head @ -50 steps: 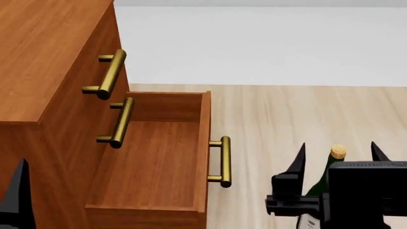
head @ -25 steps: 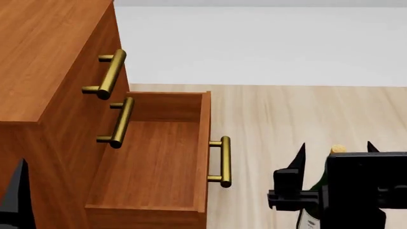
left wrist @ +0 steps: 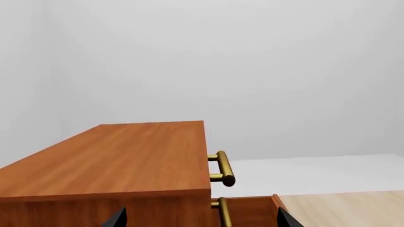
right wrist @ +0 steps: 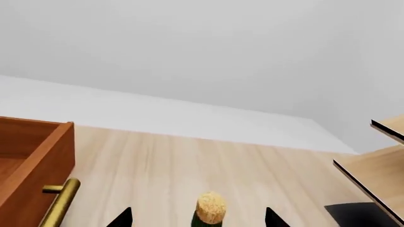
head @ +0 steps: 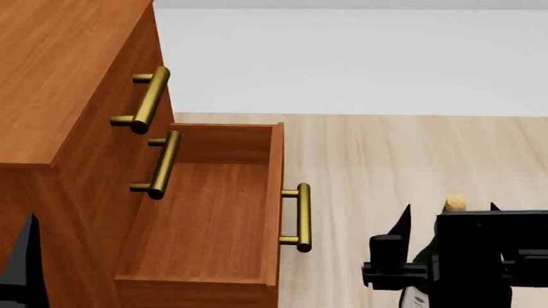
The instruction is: Put the wine bottle in the bottom drawer of the cabinet.
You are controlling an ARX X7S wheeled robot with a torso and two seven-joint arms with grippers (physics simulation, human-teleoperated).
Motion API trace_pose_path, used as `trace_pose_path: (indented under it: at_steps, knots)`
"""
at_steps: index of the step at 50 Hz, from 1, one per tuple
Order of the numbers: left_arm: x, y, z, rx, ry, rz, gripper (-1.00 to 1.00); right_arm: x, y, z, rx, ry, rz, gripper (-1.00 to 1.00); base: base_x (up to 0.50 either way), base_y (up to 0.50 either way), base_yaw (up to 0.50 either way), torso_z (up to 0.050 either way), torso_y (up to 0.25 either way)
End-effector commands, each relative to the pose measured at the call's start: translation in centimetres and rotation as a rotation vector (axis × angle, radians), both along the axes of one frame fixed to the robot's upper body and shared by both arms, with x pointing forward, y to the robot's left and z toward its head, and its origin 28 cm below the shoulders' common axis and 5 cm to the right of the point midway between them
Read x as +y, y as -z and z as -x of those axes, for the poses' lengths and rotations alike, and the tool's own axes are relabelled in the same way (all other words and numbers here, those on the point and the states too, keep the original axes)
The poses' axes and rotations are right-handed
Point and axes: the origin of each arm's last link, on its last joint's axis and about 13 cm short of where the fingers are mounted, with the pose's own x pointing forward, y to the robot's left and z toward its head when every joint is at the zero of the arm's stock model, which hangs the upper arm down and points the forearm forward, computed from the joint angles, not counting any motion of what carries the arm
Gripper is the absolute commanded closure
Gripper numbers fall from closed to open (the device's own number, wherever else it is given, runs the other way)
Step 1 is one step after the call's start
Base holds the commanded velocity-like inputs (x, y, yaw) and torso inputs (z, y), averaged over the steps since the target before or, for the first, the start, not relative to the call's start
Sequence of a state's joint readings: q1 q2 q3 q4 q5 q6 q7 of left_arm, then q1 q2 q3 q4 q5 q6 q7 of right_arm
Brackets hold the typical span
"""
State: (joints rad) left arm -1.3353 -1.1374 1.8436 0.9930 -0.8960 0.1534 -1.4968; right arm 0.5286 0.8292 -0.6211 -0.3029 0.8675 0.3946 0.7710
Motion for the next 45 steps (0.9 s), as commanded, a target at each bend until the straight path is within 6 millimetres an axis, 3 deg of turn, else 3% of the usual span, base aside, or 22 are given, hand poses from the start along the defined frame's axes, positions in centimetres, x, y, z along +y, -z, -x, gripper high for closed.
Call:
trace_pose_path:
  at_steps: [1, 45]
  knots:
    - [0.0, 0.2, -0.1, 0.005, -0.001, -0.003, -1.0, -0.1, 0.6, 0.0, 0.017, 0.01, -0.003, -1.0, 0.0, 0.0, 0.0, 0.0, 0.0]
    - [0.0, 0.4, -0.1, 0.011, 0.0, -0.004, -1.0, -1.0, 2.1, -2.0, 0.066, 0.053, 0.003, -1.0, 0.0, 0.0, 0.0, 0.0, 0.0]
